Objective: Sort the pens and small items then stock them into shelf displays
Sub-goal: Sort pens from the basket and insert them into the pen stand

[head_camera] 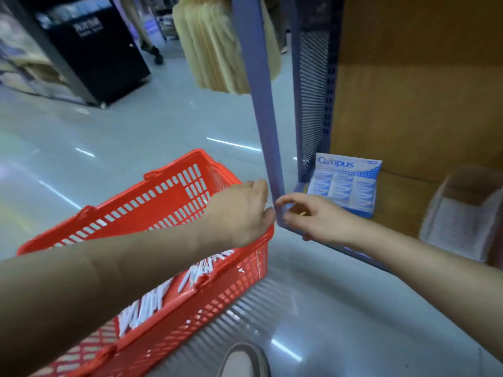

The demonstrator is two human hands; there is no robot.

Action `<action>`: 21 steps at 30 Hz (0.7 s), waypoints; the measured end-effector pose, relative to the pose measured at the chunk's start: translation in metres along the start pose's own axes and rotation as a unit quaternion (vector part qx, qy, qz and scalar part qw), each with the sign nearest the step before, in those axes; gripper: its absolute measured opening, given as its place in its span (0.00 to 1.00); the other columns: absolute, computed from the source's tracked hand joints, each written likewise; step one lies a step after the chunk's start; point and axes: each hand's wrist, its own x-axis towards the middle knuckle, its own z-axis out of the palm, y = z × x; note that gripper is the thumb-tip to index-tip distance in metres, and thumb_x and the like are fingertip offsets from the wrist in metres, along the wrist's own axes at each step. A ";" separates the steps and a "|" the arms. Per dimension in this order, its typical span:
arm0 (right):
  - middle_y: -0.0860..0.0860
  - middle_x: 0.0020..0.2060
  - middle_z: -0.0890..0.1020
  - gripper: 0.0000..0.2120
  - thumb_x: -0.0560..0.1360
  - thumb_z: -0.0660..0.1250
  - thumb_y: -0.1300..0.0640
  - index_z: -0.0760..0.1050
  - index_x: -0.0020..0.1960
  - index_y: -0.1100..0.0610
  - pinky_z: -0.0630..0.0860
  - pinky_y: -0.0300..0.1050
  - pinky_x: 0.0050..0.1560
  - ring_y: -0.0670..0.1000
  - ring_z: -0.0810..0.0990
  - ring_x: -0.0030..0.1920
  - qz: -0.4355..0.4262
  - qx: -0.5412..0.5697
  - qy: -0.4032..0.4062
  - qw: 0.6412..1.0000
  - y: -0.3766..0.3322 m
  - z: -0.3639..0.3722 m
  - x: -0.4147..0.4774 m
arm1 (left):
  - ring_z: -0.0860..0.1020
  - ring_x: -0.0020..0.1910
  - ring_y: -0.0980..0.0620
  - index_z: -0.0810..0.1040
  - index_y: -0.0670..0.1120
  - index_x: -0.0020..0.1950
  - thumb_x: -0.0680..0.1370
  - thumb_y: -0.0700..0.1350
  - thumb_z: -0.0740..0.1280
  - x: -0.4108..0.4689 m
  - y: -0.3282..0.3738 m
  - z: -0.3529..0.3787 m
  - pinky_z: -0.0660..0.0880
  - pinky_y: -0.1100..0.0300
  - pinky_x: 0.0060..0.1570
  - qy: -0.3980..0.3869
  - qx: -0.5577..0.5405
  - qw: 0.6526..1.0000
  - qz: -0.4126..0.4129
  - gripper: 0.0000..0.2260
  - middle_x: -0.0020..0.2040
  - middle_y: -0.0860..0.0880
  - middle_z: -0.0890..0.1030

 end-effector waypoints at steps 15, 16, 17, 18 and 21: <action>0.55 0.53 0.81 0.47 0.70 0.70 0.49 0.41 0.77 0.40 0.78 0.47 0.48 0.55 0.81 0.47 -0.041 -0.320 -0.082 0.943 -0.045 0.035 -0.005 | 0.75 0.62 0.45 0.70 0.53 0.71 0.77 0.43 0.66 -0.100 0.013 0.012 0.70 0.59 0.59 -0.138 -0.187 0.972 0.031 0.22 0.64 0.47 0.77; 0.56 0.56 0.79 0.48 0.69 0.70 0.46 0.41 0.77 0.41 0.77 0.49 0.52 0.57 0.80 0.52 -0.050 -0.349 -0.068 0.933 -0.044 0.033 -0.010 | 0.75 0.62 0.46 0.70 0.53 0.70 0.77 0.44 0.66 -0.103 0.017 0.011 0.70 0.60 0.59 -0.142 -0.186 0.971 0.043 0.22 0.64 0.47 0.78; 0.57 0.58 0.76 0.47 0.69 0.70 0.44 0.42 0.77 0.41 0.76 0.50 0.54 0.59 0.78 0.55 -0.056 -0.357 -0.053 0.931 -0.043 0.031 -0.014 | 0.75 0.62 0.46 0.71 0.53 0.70 0.77 0.44 0.67 -0.105 0.019 0.008 0.70 0.61 0.58 -0.149 -0.179 0.971 0.056 0.21 0.63 0.47 0.79; 0.57 0.59 0.73 0.47 0.68 0.70 0.43 0.43 0.77 0.42 0.74 0.49 0.56 0.60 0.76 0.58 -0.054 -0.350 -0.043 0.934 -0.042 0.028 -0.017 | 0.76 0.60 0.47 0.72 0.53 0.69 0.77 0.45 0.67 -0.107 0.021 0.007 0.68 0.62 0.56 -0.158 -0.172 0.970 0.072 0.21 0.61 0.47 0.79; 0.56 0.66 0.64 0.46 0.69 0.69 0.42 0.46 0.77 0.48 0.71 0.50 0.58 0.61 0.72 0.63 -0.055 -0.372 -0.020 0.927 -0.041 0.032 -0.022 | 0.76 0.56 0.50 0.71 0.54 0.70 0.76 0.48 0.68 -0.118 0.020 0.001 0.65 0.67 0.49 -0.209 -0.149 0.957 0.137 0.22 0.59 0.49 0.80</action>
